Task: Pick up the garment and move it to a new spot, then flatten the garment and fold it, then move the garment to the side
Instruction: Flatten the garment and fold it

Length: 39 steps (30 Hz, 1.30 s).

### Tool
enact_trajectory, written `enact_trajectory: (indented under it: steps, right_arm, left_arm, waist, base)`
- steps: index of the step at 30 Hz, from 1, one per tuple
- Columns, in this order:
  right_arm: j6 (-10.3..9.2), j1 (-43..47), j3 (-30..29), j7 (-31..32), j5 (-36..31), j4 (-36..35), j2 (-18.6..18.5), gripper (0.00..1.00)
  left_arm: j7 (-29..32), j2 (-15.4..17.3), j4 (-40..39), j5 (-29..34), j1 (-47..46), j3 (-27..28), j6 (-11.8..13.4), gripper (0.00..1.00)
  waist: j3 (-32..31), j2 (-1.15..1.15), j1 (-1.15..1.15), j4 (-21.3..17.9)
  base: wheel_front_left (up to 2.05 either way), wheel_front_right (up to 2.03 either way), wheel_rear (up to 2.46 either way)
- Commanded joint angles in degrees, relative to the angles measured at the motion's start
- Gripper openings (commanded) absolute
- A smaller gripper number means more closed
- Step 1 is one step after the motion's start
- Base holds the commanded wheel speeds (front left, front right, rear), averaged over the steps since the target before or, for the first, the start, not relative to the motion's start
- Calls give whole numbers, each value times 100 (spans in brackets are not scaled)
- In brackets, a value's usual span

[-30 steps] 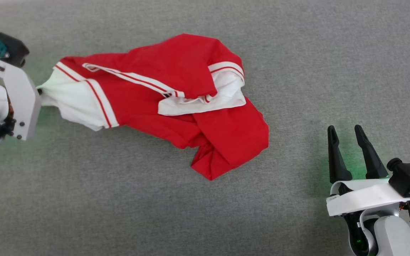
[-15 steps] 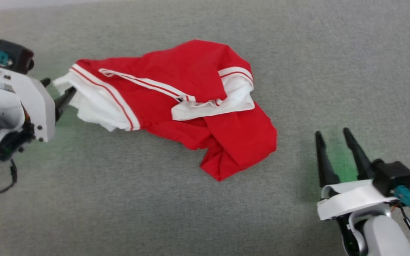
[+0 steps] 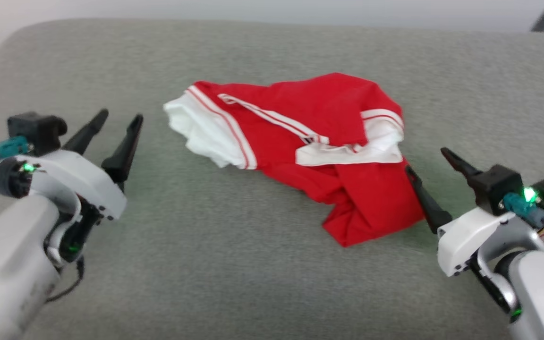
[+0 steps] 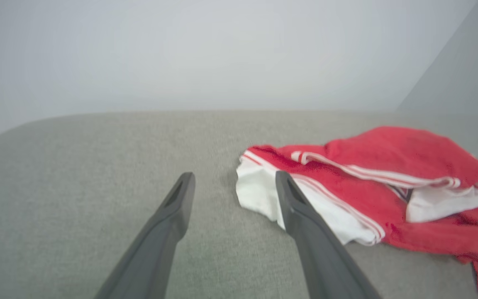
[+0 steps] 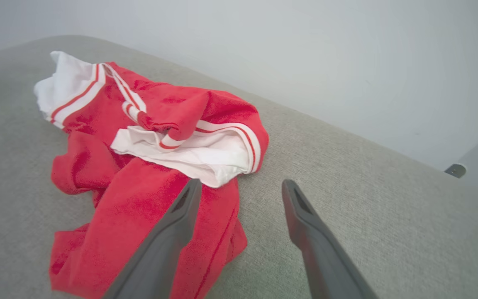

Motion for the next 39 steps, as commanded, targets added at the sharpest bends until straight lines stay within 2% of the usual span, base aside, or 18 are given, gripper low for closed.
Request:
enact_trajectory:
  steps: [1, 6, 9, 15, 20, 25, 34, 35, 36, 37, 38, 39]
  right_arm:
    - [-2, -120, 183, 267, 144, -170, -225, 100]
    - [-2, -529, 872, 1240, 610, -634, -1018, 100]
    - [-2, -851, 1371, 1770, 980, -821, -1479, 100]
    - [-2, -1491, 2083, 2585, 1618, -987, -2282, 100]
    - [-2, -2023, 2556, 2997, 1889, -1037, -2809, 100]
    - [-2, -2550, 3214, 3266, 2135, -954, -3210, 100]
    - [-2, -3253, 3989, 3165, 2371, -567, -3371, 100]
    - [-2, -3305, 4052, 3135, 2372, -533, -3374, 96]
    - [-2, -3353, 4109, 3109, 2384, -495, -3376, 49]
    - [-2, -3386, 4160, 3070, 2406, -463, -3380, 33]
    - [-2, -3429, 4199, 3016, 2412, -437, -3378, 0]
    - [-2, -3472, 4241, 2977, 2418, -402, -3375, 0]
  left_arm:
    - [-23, -120, -295, 353, 430, 531, 178, 100]
    - [-17, -568, -1383, 1725, 1794, 2324, 570, 100]
    - [-17, -937, -1941, 2554, 2609, 3109, 646, 100]
    - [-19, -1647, -2437, 3648, 3557, 4085, 274, 100]
    - [-19, -2148, -2391, 4139, 3804, 4637, -129, 100]
    - [-19, -2524, -2295, 4441, 3795, 4947, -390, 100]
    - [-20, -2824, -2184, 4684, 3685, 5132, -520, 100]
    - [-20, -2828, -2194, 4678, 3682, 5109, -522, 100]
    - [-20, -2824, -2203, 4658, 3683, 5088, -524, 100]
    - [-20, -2819, -2207, 4626, 3686, 5073, -524, 100]
    - [-20, -2814, -2209, 4597, 3691, 5061, -524, 100]
    - [-20, -2803, -2212, 4588, 3697, 5052, -524, 100]
  waist:
    - [-140, 0, 0, 453]
    - [-65, 0, 0, 706]
    - [-14, 0, 0, 805]
    - [95, 0, 0, 983]
    - [206, 0, 0, 1091]
    - [331, 0, 0, 1169]
    - [514, 0, 0, 1239]
    - [527, 0, 0, 1240]
    - [537, 0, 0, 1239]
    - [544, 0, 0, 1240]
    - [549, 0, 0, 1240]
    - [552, 0, 0, 1237]
  base:
    - [0, 0, 0]
    - [0, 0, 0]
    - [0, 0, 0]
    - [0, 0, 0]
    - [0, 0, 0]
    - [0, 0, 0]
    - [0, 0, 0]
    - [0, 0, 0]
    - [0, 0, 0]
    - [0, 0, 0]
    - [0, 0, 0]
    - [0, 0, 0]
